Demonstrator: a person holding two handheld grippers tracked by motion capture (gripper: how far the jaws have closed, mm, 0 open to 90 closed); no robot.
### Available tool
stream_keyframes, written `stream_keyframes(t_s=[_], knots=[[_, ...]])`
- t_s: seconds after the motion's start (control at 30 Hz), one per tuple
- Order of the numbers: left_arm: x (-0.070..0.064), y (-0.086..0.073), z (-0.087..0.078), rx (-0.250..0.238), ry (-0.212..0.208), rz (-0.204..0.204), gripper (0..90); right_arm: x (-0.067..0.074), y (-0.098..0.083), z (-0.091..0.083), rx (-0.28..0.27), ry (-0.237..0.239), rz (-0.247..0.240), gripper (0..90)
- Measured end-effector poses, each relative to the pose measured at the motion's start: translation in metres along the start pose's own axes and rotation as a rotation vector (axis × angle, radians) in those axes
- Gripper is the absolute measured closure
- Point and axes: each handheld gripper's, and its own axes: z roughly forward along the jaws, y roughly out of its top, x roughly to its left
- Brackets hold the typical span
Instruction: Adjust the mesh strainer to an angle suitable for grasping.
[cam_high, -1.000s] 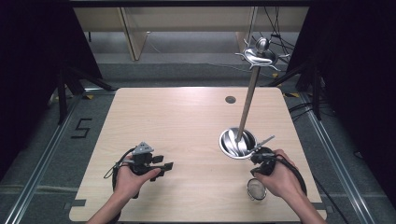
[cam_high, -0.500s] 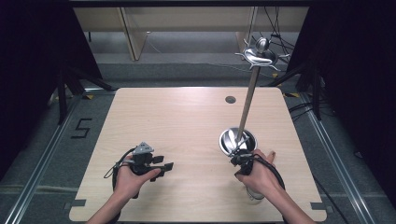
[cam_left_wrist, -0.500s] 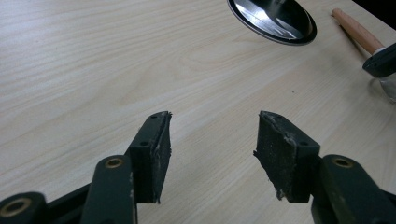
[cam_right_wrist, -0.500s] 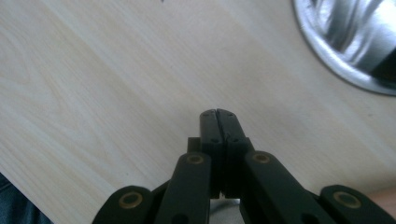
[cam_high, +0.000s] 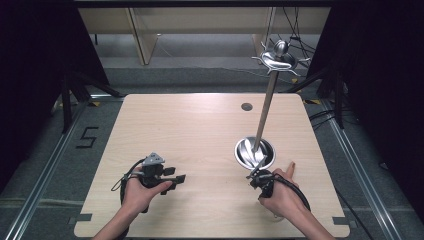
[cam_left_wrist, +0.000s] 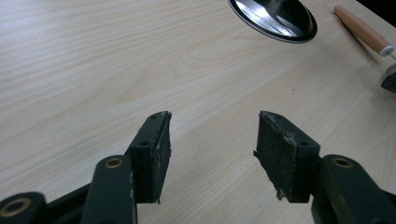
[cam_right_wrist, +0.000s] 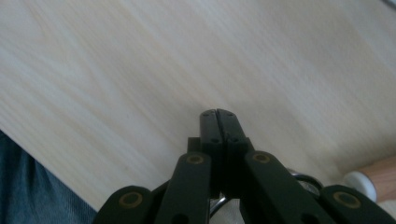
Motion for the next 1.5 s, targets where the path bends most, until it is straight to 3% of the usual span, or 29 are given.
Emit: stream_keyframes(t_s=[0.07,0.17,0.37,0.43,0.47,0.57,0.77,0.83,0.9,0.93,1.0,1.03,1.07,1.13,1.17,1.2,1.27,1.3,1.33,1.43,1.47,1.5], knots=[[0.000,0.000,0.000,-0.003,0.005,0.000,43.9,-0.001,-0.002,0.000,0.007,-0.007,-0.006,90.0],[0.000,0.000,0.001,-0.002,0.006,0.004,43.8,-0.001,-0.014,-0.003,0.017,0.014,0.040,90.0],[-0.001,-0.001,0.001,0.000,0.004,0.000,43.8,-0.013,-0.035,-0.007,0.024,0.006,0.040,90.0],[-0.001,-0.001,0.001,-0.001,0.002,0.000,43.7,-0.017,-0.042,-0.008,0.033,0.018,0.060,90.0],[-0.001,-0.001,0.001,0.000,0.003,-0.001,43.7,-0.020,-0.048,-0.009,0.045,0.018,0.098,90.0],[0.000,-0.001,0.000,0.013,0.005,0.014,43.7,-0.025,-0.055,-0.010,0.044,0.008,0.098,90.0],[-0.001,-0.001,0.002,-0.002,0.004,-0.005,43.7,-0.037,-0.073,-0.011,0.046,0.015,0.121,90.0],[-0.001,-0.001,0.001,0.000,0.005,-0.003,43.7,-0.041,-0.077,-0.011,0.054,-0.027,0.095,89.8],[-0.001,-0.001,0.001,0.000,0.004,-0.005,43.7,-0.045,-0.079,-0.011,0.055,-0.029,0.079,89.7],[-0.001,-0.001,0.001,-0.001,0.004,-0.005,43.7,-0.047,-0.082,-0.011,0.062,-0.037,0.119,89.5],[-0.001,-0.001,0.001,-0.001,0.005,-0.005,43.6,-0.047,-0.083,-0.011,0.056,-0.028,0.128,89.4],[-0.001,-0.001,0.001,-0.003,0.003,-0.005,43.6,-0.051,-0.086,-0.011,0.048,-0.024,0.107,89.4],[0.000,-0.001,0.001,0.003,0.004,-0.001,43.6,-0.050,-0.087,-0.011,0.049,-0.029,0.133,89.2],[0.000,-0.001,0.001,0.005,0.003,-0.001,43.6,-0.053,-0.089,-0.014,0.076,-0.017,0.129,88.6],[0.000,-0.001,0.001,0.006,0.003,0.000,43.6,-0.053,-0.091,-0.014,0.069,-0.021,0.117,87.9],[0.000,-0.001,0.001,0.005,0.003,0.001,43.6,-0.052,-0.091,-0.015,0.069,-0.008,0.147,87.2],[0.000,-0.001,0.001,0.007,0.004,0.000,43.5,-0.052,-0.091,-0.017,0.014,-0.002,0.149,84.5],[0.000,-0.001,0.002,0.006,0.004,0.000,43.5,-0.051,-0.089,-0.022,-0.005,0.020,0.184,82.9],[0.000,-0.001,0.002,0.008,0.003,0.000,43.5,-0.051,-0.087,-0.028,-0.037,0.034,0.185,81.2],[0.000,-0.001,0.001,0.009,0.003,-0.003,43.4,-0.054,-0.083,-0.036,-0.080,0.016,0.218,76.7],[0.000,-0.001,0.001,0.005,0.008,-0.005,43.3,-0.055,-0.078,-0.046,-0.118,0.021,0.261,73.5],[0.000,-0.001,0.001,0.005,0.008,-0.005,43.2,-0.055,-0.078,-0.046,-0.118,0.021,0.261,73.5]])
